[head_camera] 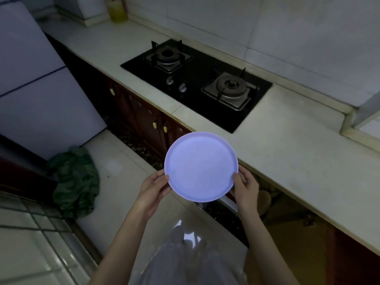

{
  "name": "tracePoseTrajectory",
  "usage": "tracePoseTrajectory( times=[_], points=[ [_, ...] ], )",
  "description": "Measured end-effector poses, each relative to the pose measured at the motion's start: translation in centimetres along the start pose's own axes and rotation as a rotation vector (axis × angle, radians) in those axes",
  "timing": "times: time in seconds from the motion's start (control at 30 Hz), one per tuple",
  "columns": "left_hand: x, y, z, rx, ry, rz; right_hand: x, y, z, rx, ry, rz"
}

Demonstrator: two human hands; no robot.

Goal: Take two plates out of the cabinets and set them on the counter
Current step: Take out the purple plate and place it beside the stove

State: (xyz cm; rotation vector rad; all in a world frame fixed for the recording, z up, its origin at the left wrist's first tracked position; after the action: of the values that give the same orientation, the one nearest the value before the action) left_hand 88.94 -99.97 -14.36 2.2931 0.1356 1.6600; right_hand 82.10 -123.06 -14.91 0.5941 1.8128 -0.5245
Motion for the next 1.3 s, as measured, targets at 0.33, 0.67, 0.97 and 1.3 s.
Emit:
tracePoseTrajectory(
  times=[0.33,0.67,0.97,1.3],
  points=[
    [2.2,-4.2,3.3,0.188,0.084,-0.029,-3.3,8.4,4.0,-0.149,0.003,-0.025],
    [8.8,-14.5,13.1,0.261,0.117,-0.004,-5.9,25.3,8.9,-0.228,0.028,-0.056],
    [16.6,-24.2,20.9,0.354,0.203,0.021,-8.8,41.1,11.7,-0.311,0.02,-0.092],
    [21.5,-31.4,28.7,0.537,0.259,0.005,-11.8,55.5,16.2,-0.418,0.098,-0.125]
  ],
)
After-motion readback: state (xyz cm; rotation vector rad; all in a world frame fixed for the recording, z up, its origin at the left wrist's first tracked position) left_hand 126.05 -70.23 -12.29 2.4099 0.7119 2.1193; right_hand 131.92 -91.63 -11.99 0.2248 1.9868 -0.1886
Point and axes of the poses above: each hand's wrist, its own z-axis towards the middle knuckle, its own y-axis out of the palm, x = y × z, the point moved 1 cm from there along z, towards the middle knuckle, and after that the axes turned 11 degrees about y, right-handed, at the moved point
